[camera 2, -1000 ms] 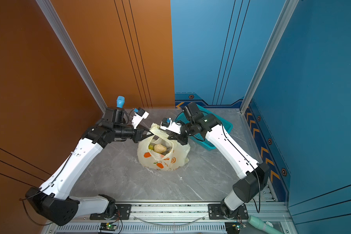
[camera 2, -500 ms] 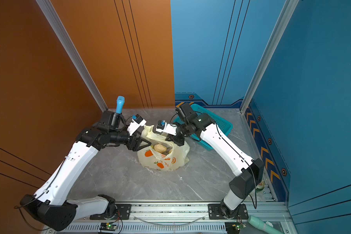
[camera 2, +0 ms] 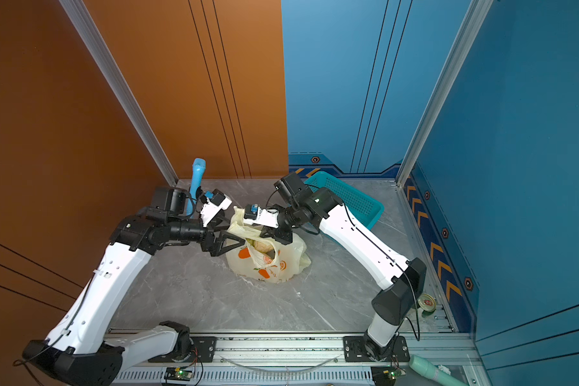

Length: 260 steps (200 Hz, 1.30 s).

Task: Place the pears into plastic bags & tie knots
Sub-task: Tie the plastic bag at the center of the board.

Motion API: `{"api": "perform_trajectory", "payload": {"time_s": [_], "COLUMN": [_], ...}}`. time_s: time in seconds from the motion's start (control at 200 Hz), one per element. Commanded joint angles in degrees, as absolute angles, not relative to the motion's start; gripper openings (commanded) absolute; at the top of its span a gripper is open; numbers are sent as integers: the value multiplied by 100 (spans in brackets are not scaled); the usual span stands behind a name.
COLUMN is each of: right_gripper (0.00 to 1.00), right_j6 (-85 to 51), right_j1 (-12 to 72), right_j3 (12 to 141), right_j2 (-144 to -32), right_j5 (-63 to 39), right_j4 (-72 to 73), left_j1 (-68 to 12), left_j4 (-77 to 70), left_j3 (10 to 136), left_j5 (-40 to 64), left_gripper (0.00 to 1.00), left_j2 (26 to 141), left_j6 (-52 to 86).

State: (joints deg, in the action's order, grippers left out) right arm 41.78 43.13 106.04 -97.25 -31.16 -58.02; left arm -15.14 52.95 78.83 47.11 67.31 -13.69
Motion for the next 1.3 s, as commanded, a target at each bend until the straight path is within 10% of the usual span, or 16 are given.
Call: {"api": "perform_trajectory", "payload": {"time_s": [0.0,0.245,0.436,0.706,1.091,1.297], "right_gripper": [0,0,0,0,0,37], "right_j6": [4160,4056,3975,3691,3388,1969], "right_j1": [4415,4395,4279,4126,4061,3550], "right_j3": [10777,10731,10482,10332,10087,9959], "right_j2": [-9841,-9824,-9598,-9431,-9390,-9003], "right_j5": [-2888,-2830,-2953,-2762,-2622,-2956], "right_j4": [-5853,-5788,-5676,-5381,-5162,-4446], "left_j1": [-1485,-1494,-1481,-1406,-1374,-1288], "left_j4": [4934,4927,4734,4254,4165,3942], "left_j3": [7787,7687,7721,7850,8033,7924], "left_j5": [5069,5038,4671,5112,5993,6037], "left_gripper": [100,57,81,84,17,4], "left_j2": [6674,6906,7127,7354,7827,7752], "left_j6": [-1179,-1292,-1252,-1155,-1299,-1152]}}
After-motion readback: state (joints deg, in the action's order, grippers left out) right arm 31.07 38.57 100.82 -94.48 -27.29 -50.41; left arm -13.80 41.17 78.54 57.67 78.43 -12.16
